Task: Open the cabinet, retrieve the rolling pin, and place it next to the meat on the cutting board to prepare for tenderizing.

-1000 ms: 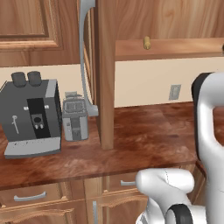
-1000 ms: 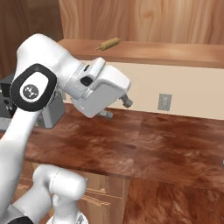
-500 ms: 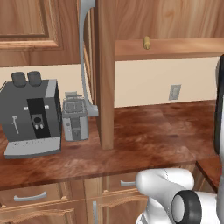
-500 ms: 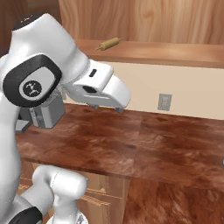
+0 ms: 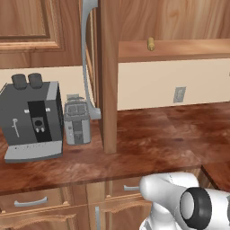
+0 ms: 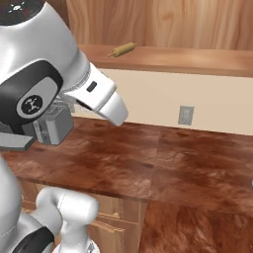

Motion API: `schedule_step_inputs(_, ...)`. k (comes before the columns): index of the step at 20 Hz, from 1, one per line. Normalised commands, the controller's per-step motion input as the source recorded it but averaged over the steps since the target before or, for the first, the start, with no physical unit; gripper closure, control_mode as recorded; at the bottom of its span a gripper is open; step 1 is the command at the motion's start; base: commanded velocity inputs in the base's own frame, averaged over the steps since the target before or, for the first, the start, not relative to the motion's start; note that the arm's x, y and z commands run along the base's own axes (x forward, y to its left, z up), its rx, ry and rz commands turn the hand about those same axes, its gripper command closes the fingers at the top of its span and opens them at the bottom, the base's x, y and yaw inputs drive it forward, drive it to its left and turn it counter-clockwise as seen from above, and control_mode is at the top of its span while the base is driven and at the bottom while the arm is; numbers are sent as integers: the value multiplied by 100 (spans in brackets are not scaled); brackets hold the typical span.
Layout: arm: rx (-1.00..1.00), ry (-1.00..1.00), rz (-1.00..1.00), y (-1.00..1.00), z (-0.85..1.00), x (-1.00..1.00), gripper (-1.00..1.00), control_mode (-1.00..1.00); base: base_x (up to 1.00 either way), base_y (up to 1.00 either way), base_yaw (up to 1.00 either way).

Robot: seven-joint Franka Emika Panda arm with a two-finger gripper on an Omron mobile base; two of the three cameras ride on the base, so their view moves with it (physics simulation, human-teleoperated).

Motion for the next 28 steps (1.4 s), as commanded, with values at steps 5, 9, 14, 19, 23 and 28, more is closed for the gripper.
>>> schedule_step_inputs(5, 12, -20, 0, 64, 10, 0, -100, -100, 0, 0, 0)
schedule_step_inputs(9, 9, -22, 0, 60, 6, 6, -100, -100, 0, 0, 0)
schedule_step_inputs(14, 7, -24, 0, 57, 9, 20, -100, -100, 0, 0, 0)
schedule_step_inputs(19, 2, -17, 2, 46, 20, 37, -100, -100, 0, 0, 0)
schedule_step_inputs(23, 0, -3, 6, 30, 24, 54, -100, -100, 0, 0, 0)
schedule_step_inputs(28, 0, 2, 9, 7, 19, 70, -100, -100, 0, 0, 0)
